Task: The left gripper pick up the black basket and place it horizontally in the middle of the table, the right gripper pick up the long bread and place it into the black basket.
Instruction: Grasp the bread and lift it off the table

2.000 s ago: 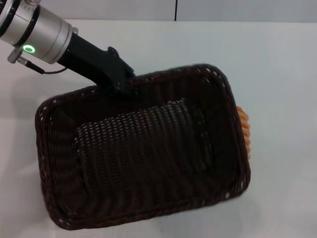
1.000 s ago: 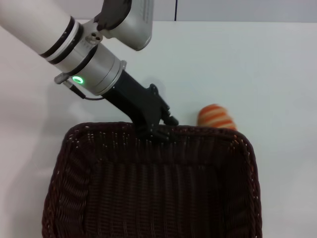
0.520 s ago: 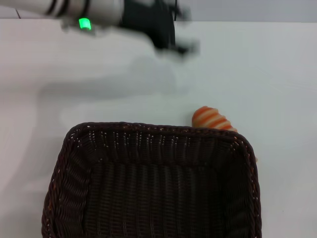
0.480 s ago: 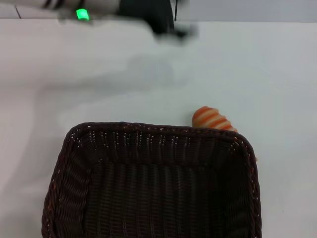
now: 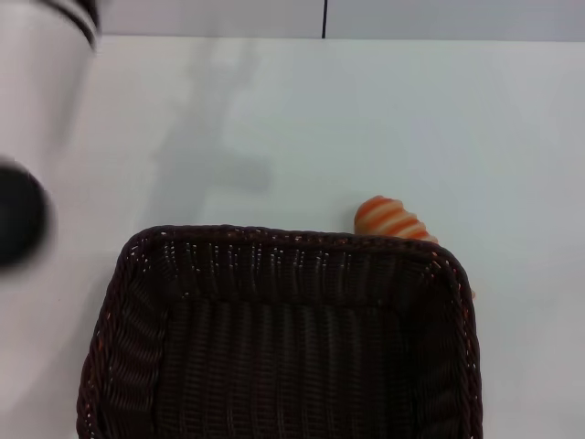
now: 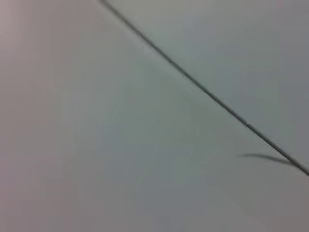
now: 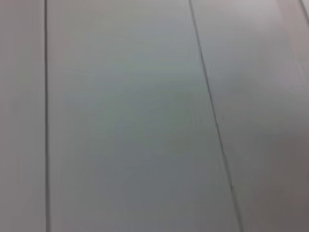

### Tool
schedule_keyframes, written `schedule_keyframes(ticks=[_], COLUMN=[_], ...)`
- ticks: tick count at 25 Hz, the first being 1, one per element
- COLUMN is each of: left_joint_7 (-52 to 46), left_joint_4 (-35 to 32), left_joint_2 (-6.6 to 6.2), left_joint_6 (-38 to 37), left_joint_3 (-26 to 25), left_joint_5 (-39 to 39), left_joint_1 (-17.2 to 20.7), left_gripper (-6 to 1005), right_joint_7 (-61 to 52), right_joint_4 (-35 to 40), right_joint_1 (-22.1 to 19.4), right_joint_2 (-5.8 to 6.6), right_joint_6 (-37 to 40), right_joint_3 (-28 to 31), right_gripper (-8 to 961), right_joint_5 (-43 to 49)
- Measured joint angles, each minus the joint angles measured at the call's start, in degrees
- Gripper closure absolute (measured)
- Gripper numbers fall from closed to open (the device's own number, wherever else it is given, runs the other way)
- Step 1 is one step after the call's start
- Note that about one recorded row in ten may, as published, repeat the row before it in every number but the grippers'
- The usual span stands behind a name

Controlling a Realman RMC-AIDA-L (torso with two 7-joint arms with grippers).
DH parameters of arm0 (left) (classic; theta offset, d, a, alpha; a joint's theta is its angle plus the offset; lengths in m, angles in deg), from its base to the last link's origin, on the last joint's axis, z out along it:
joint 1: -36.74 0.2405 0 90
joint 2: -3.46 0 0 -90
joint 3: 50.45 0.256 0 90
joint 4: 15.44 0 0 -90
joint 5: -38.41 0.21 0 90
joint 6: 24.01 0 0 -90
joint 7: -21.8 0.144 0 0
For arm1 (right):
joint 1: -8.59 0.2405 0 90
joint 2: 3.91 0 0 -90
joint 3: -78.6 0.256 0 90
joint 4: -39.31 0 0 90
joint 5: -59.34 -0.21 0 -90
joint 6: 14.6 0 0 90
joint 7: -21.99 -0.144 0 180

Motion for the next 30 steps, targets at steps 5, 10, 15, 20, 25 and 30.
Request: schedule_keyframes(ticks=[5, 10, 15, 20, 25, 30], left_joint_7=[-18.4, -55.6, -81.7, -90.8, -91.1, -91.0], left_joint_4=[-9.6, -20.5, -36.2, -46.7, -49.8, -52.0], left_joint_2=[0.12, -0.43, -0.1, 0.11, 0.17, 0.16], left_joint_6=[-17.7, -28.9, -37.1, -38.9, -38.8, -38.6], left_joint_3=[6.5, 4.0, -1.5, -4.1, -4.4, -4.1], left_joint_5=[16.0, 20.6, 26.5, 27.2, 27.6, 28.1], left_joint_1=[2.9, 6.9, 8.0, 6.7, 5.4, 3.4], left_gripper=[232, 232, 233, 233, 234, 234], right_joint_7=[0.2, 0.2, 0.7, 1.5, 1.5, 1.1], right_joint_4=[0.3, 0.0, -0.9, -1.9, -3.1, -3.4], right_joint_1=[0.7, 0.3, -0.6, -0.6, 1.8, 4.7], right_joint_2=[0.06, -0.02, -0.16, -0.08, 0.0, 0.0], right_joint_6=[0.2, 0.4, 0.9, 1.0, -1.6, -6.8], right_joint_3=[-3.9, -7.5, -16.3, -28.5, -37.0, -41.9], right_gripper=[213, 217, 220, 224, 227, 231], right_joint_5=[0.0, 0.1, 0.1, 0.1, 0.1, 2.1])
